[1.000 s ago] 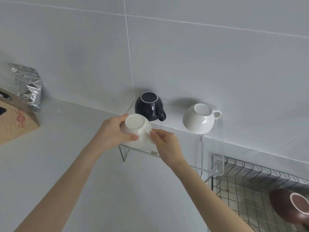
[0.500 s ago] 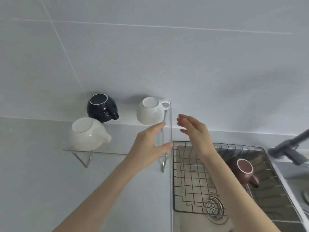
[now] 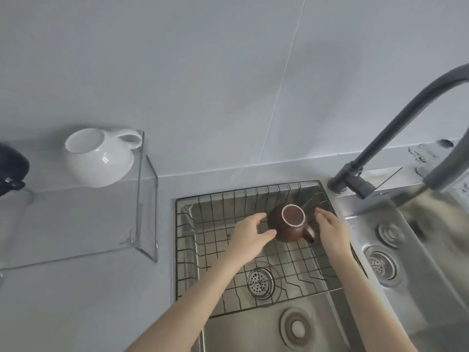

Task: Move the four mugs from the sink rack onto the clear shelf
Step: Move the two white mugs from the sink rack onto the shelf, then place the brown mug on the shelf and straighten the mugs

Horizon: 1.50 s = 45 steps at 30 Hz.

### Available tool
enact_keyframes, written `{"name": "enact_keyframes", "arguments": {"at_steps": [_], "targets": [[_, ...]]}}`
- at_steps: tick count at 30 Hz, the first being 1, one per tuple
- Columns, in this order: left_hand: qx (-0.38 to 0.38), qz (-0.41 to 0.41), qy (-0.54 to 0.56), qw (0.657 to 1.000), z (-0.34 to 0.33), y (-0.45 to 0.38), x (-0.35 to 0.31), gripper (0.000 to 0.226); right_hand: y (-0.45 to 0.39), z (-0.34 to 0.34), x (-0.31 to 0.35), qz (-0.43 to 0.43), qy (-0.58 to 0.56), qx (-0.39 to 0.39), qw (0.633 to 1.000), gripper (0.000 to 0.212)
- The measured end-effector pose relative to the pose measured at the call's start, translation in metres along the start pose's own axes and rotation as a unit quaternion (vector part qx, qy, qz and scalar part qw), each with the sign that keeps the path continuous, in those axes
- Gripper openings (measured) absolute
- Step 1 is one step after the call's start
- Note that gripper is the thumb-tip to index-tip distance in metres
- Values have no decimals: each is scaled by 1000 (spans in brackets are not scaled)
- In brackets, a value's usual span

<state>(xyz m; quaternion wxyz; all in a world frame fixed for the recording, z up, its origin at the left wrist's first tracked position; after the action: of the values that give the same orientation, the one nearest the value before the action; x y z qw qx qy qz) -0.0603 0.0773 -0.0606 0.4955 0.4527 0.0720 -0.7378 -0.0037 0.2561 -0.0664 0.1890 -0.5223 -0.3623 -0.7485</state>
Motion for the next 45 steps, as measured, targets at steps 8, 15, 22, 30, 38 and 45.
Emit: {"name": "enact_keyframes", "arguments": {"at_steps": [8,15,22,30,38,45], "targets": [[42,20,-36,998,-58,-59,9,69,-12,0,-58,-55,57,15,997,43],[10,44,-20,999,-70,-72,18,89,-17,1,-63,-19,113,17,993,43],[-18,45,-21,999,-53,-65,18,87,-16,-2,-48,-17,119,45,992,41],[-123,-18,-64,990,35,-15,-19,76,22,-24,32,101,129,89,982,36],[-277,-35,-35,960,159,85,-24,81,105,-93,129,254,80,189,945,30],[-343,-1,-19,939,232,159,25,74,170,-177,150,300,60,289,907,13]]}}
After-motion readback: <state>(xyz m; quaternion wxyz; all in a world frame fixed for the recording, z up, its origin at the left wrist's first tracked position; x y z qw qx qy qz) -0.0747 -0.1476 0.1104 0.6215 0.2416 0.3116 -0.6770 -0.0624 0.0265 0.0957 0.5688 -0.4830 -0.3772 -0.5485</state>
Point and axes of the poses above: each hand's wrist, its own y-axis away from the middle knuckle, its own z-axis out of the back of the hand, x = y × z, the point moved 4 cm from there along -y, towards the middle knuckle, and after that the axes turned 14 degrees about -y, right-handed, at the moved point
